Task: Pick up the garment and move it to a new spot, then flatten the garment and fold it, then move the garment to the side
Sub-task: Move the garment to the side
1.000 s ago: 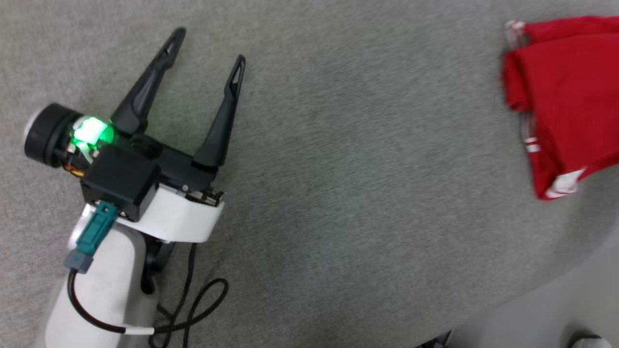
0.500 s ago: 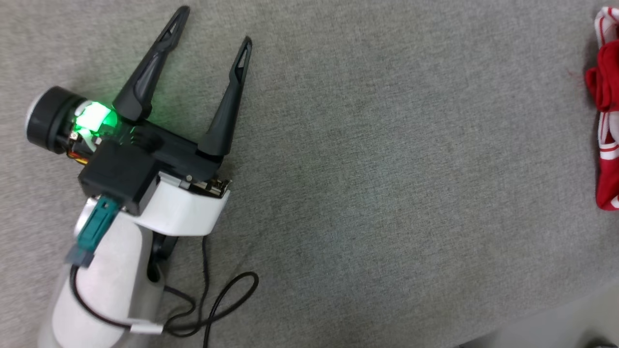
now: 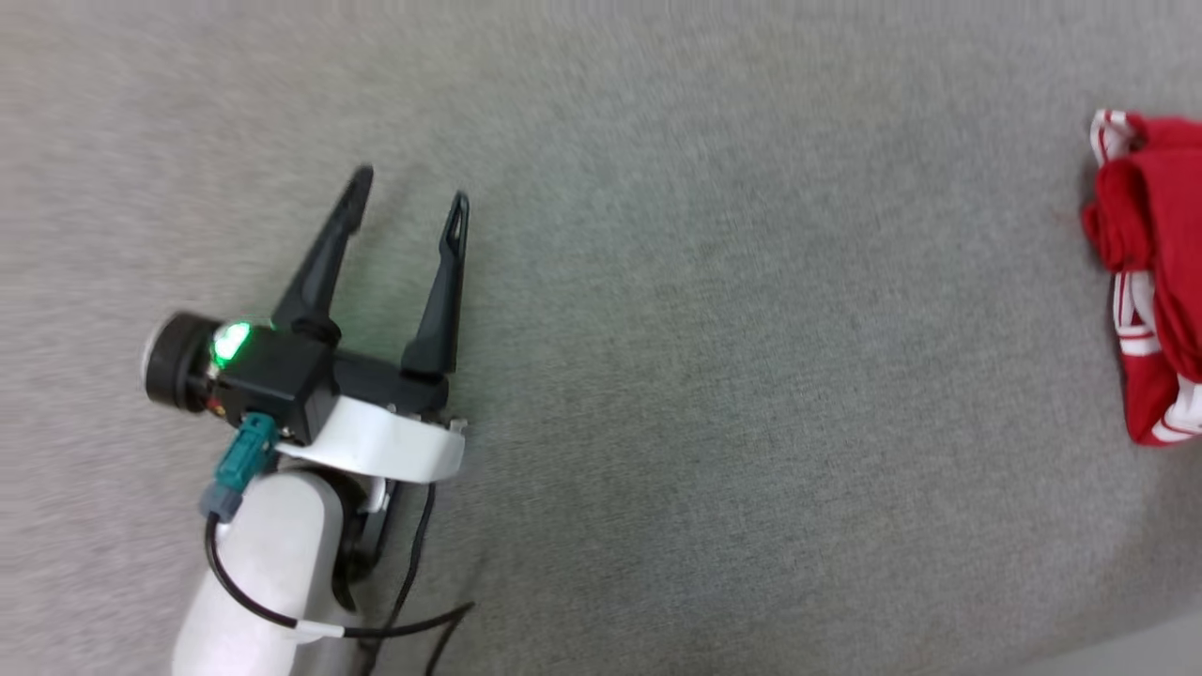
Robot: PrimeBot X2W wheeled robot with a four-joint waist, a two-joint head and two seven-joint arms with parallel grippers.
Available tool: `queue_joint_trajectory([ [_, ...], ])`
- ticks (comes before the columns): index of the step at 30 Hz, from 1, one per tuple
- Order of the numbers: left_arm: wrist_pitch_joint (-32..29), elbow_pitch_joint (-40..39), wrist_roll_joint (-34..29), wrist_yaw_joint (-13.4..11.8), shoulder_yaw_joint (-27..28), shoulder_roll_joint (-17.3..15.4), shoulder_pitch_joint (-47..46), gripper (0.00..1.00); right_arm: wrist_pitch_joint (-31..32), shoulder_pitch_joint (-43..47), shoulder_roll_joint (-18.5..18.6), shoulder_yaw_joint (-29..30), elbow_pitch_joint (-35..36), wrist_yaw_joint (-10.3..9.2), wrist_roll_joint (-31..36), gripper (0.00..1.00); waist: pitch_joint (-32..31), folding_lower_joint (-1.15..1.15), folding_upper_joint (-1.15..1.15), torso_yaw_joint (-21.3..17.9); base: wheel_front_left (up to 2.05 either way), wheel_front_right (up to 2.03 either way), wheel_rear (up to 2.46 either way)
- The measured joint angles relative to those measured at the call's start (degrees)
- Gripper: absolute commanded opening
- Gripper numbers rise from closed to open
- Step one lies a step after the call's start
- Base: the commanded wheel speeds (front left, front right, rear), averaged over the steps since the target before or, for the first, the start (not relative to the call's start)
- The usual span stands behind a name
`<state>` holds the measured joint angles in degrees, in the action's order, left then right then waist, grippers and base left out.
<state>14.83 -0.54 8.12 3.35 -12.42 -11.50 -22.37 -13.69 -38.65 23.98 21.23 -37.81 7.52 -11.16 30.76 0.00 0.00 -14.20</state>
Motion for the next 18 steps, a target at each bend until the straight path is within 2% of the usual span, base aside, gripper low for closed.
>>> queue_joint_trajectory([
  [11, 0.2, 5.0, 1.7, -0.9, 3.8, 4.0, 8.8, 1.0, -1.0, 19.5, -10.3, -5.9, 20.0, 0.0, 2.0, 1.0, -12.3, -0.01, 0.0, 6.1, 0.0, 0.0, 0.0],
  [18, 0.2, 6.3, 1.8, -1.2, 7.5, 5.1, 14.3, 1.0, 3.4, 28.7, -16.7, -10.4, 29.6, 0.0, 3.3, 1.0, -18.7, -0.01, 0.0, 9.7, 0.0, 0.0, 0.0],
])
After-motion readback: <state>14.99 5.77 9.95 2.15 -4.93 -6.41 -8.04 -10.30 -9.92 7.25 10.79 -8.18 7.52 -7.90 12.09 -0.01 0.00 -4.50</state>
